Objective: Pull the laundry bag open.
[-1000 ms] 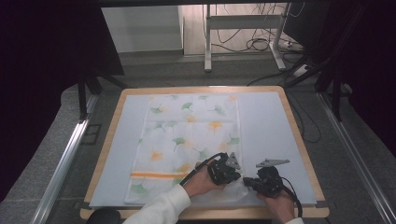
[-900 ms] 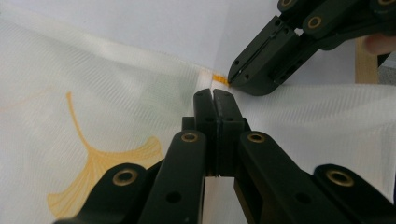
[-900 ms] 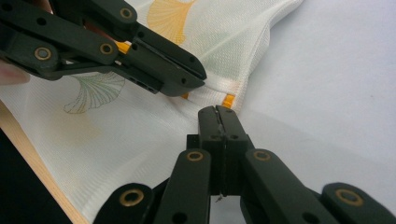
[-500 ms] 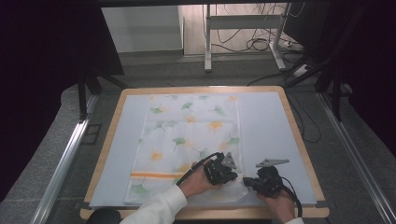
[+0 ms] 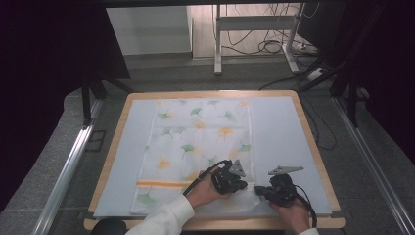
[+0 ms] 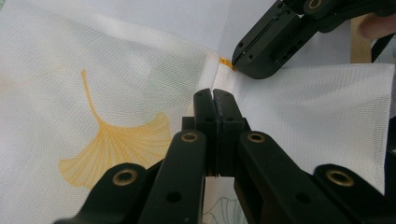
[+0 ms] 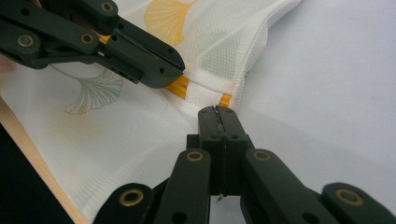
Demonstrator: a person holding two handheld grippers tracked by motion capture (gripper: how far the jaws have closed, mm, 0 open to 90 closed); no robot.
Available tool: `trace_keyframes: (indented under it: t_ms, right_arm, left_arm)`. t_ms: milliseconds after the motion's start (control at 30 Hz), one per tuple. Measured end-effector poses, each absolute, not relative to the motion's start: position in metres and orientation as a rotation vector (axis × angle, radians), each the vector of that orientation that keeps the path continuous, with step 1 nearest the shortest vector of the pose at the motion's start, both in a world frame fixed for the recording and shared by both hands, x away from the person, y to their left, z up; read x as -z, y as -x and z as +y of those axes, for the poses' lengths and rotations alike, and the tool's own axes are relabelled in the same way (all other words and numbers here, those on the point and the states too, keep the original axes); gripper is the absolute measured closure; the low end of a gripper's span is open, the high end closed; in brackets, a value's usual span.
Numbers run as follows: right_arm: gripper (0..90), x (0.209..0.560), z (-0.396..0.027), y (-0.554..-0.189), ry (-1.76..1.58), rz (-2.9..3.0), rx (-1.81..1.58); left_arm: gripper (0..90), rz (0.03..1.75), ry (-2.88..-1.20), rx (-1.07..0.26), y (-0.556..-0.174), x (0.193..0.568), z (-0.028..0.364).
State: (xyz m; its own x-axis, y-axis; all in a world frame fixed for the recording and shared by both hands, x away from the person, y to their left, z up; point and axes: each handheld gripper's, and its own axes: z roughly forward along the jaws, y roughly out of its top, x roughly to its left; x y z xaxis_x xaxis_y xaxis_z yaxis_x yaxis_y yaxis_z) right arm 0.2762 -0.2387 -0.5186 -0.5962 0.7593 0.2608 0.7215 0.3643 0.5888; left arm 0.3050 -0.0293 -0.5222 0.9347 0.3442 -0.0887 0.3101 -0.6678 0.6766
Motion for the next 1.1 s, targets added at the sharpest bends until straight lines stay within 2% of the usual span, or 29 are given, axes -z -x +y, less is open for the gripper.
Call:
trace_keyframes:
  t_ms: [200,367,1100]
  right_arm:
    - [89.6,0.509,-0.235,-0.282,-1.363,2.508,-1.117]
    - [89.6,0.517,-0.231,-0.293,-1.447,2.513,-1.141]
    - [89.8,0.521,-0.232,-0.296,-1.456,2.541,-1.108]
  left_arm:
    - [90.0,0.463,-2.334,-0.043,-0.307,0.524,-0.028]
    - [90.0,0.465,-2.334,-0.055,-0.305,0.524,-0.029]
    - [90.0,0.492,-2.367,-0.075,-0.306,0.52,-0.018]
